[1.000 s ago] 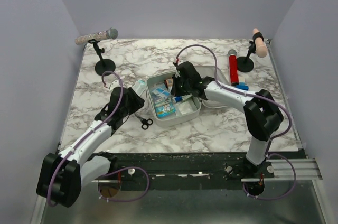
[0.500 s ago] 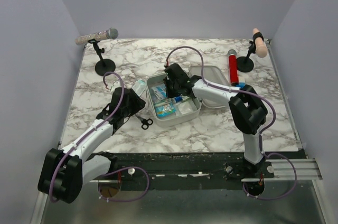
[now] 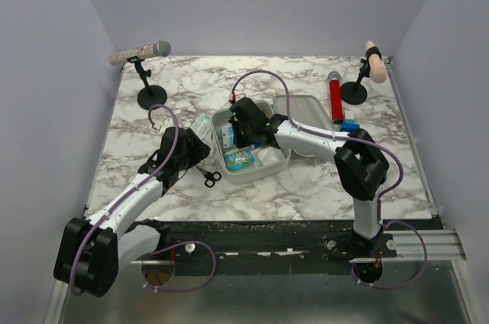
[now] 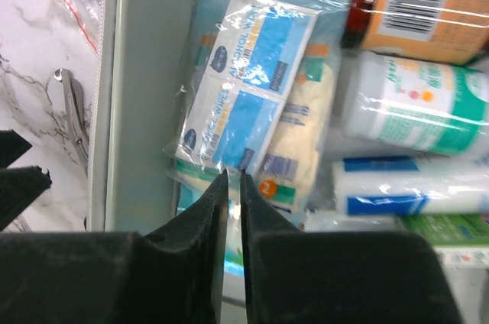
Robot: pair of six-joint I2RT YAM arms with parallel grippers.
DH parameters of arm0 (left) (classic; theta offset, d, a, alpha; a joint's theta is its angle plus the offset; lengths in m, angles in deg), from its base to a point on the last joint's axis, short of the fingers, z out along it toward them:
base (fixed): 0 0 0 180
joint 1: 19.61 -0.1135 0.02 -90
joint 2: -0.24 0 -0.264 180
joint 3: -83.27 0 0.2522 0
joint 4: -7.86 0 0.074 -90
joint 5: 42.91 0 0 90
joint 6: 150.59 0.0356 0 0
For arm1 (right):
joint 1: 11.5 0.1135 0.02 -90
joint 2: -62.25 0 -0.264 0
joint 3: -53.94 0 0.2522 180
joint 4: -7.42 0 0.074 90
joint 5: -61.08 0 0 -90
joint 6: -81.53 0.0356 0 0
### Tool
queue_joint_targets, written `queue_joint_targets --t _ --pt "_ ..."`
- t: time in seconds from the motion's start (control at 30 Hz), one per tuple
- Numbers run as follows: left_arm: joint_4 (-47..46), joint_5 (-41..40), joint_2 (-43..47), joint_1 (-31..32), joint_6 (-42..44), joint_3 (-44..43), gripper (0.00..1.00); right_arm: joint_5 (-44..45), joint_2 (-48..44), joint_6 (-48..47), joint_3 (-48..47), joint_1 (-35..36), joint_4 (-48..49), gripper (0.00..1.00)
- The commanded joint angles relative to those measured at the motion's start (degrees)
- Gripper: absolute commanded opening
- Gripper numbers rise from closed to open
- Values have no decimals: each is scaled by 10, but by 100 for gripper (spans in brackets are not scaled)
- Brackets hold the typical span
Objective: Organize the medicine kit
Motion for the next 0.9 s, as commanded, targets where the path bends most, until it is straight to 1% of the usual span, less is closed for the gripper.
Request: queue_joint_targets --t 0.0,0.07,0.1,0.13,0.2,0.33,0.4,0.53,0.63,0.73,0.87 --pt "29 -46 37 -1 7 -15 67 54 -88 -1 25 1 -5 26" --pt "44 -78 51 -1 7 -24 74 63 -123 0 40 1 5 39" --pt "52 -92 55 -3 9 -32 78 66 -146 1 50 1 13 43" --pt "57 -99 56 -6 14 -38 81 69 -166 3 59 1 18 46" --pt "71 -103 44 -18 20 -56 85 72 -205 -1 77 1 23 48" --pt "69 -83 -10 -50 20 -83 86 74 -242 -12 120 1 20 49" --pt "63 -78 -50 -62 24 -97 85 75 -260 -5 150 1 18 49" --pt "75 -72 -149 -85 36 -157 82 64 -313 7 214 1 20 49" --pt "66 -90 -223 -89 61 -204 79 70 -360 11 261 1 23 49" --pt "57 -104 -278 -90 92 -253 79 70 -398 13 290 1 25 49" --pt "85 -111 -358 -90 128 -325 83 64 -438 15 322 1 26 49"
